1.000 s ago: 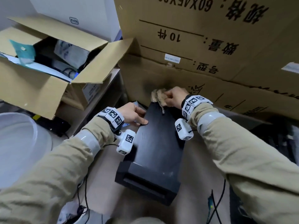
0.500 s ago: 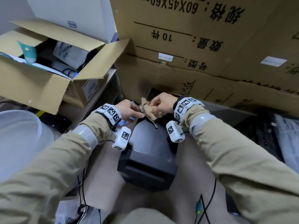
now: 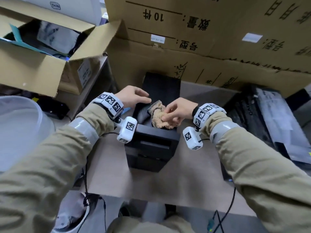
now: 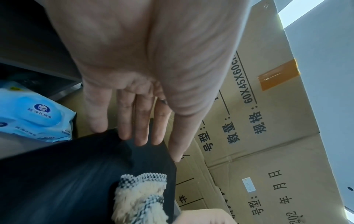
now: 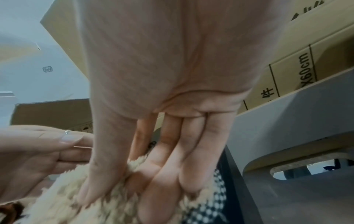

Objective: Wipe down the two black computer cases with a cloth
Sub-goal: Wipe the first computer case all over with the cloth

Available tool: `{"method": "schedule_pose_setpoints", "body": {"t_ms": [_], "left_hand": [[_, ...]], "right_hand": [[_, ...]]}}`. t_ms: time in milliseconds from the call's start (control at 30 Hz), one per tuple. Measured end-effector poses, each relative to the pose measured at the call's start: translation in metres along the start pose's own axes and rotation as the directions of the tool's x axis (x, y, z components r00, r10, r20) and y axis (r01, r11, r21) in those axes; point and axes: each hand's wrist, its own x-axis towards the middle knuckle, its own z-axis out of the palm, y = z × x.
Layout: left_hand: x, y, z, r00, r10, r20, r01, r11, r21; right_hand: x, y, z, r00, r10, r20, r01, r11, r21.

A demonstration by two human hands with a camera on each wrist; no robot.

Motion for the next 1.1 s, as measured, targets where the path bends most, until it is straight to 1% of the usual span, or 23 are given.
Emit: {"method": "schedule_pose_setpoints", "body": {"t_ms": [100, 233, 300, 367, 467, 500, 567, 600, 633, 700, 733, 767, 800, 933, 1100], "left_hand": [[-0.019, 0.004, 0.005, 1.0, -0.007, 0.022, 0.007, 1.0, 0.001], [-0.043, 0.006, 0.025, 0.999, -0.045, -0.008, 0.045, 0.998, -0.032], [-0.054, 0.009, 0.04, 0.998, -0.051, -0.029, 0.047, 0.992, -0.117], [-0.064, 0.014, 0.056, 0.994, -0.046, -0.096, 0.027, 0.982, -0.186], [-0.071, 0.023, 0.08, 0.97, -0.041, -0.239, 0.014, 0.993, -0.114], [-0.072, 0.024, 0.085, 0.956, -0.03, -0.293, 0.01, 0.998, -0.067], [-0.074, 0.031, 0.097, 0.93, 0.022, -0.368, 0.008, 0.997, 0.079], [-0.073, 0.035, 0.101, 0.932, 0.03, -0.362, 0.029, 0.987, 0.156], [-0.074, 0.04, 0.109, 0.945, 0.014, -0.328, 0.066, 0.971, 0.23], [-0.078, 0.044, 0.123, 0.965, -0.086, -0.246, 0.175, 0.912, 0.37], [-0.08, 0.043, 0.128, 0.962, -0.124, -0.243, 0.225, 0.866, 0.448], [-0.082, 0.043, 0.132, 0.956, -0.131, -0.264, 0.255, 0.819, 0.515], [-0.083, 0.042, 0.135, 0.951, -0.129, -0.282, 0.27, 0.791, 0.55], [-0.081, 0.042, 0.139, 0.951, -0.123, -0.285, 0.263, 0.806, 0.53], [-0.074, 0.034, 0.141, 0.945, -0.055, -0.323, 0.229, 0.816, 0.53]], "right_hand": [[-0.007, 0.0, 0.005, 0.996, -0.027, 0.09, 0.03, 0.999, -0.034], [-0.016, 0.008, 0.011, 0.984, -0.084, 0.158, 0.097, 0.993, -0.071], [-0.018, 0.014, 0.009, 0.977, -0.129, 0.168, 0.148, 0.984, -0.1], [-0.022, 0.02, 0.003, 0.968, -0.164, 0.189, 0.191, 0.972, -0.138], [-0.028, 0.032, -0.009, 0.963, -0.171, 0.207, 0.218, 0.947, -0.236], [-0.03, 0.037, -0.013, 0.966, -0.168, 0.197, 0.216, 0.943, -0.254], [-0.036, 0.049, -0.024, 0.977, -0.172, 0.124, 0.205, 0.916, -0.344], [-0.041, 0.056, -0.03, 0.98, -0.187, 0.066, 0.197, 0.892, -0.406], [-0.046, 0.065, -0.038, 0.979, -0.205, 0.002, 0.185, 0.877, -0.444], [-0.054, 0.081, -0.05, 0.968, -0.237, -0.083, 0.179, 0.883, -0.433], [-0.058, 0.086, -0.054, 0.963, -0.249, -0.105, 0.187, 0.895, -0.405], [-0.063, 0.091, -0.059, 0.959, -0.257, -0.121, 0.194, 0.905, -0.379], [-0.067, 0.094, -0.063, 0.956, -0.262, -0.129, 0.203, 0.913, -0.355], [-0.073, 0.101, -0.071, 0.949, -0.277, -0.154, 0.224, 0.93, -0.293], [-0.068, 0.105, -0.076, 0.942, -0.259, -0.215, 0.204, 0.947, -0.249]]}}
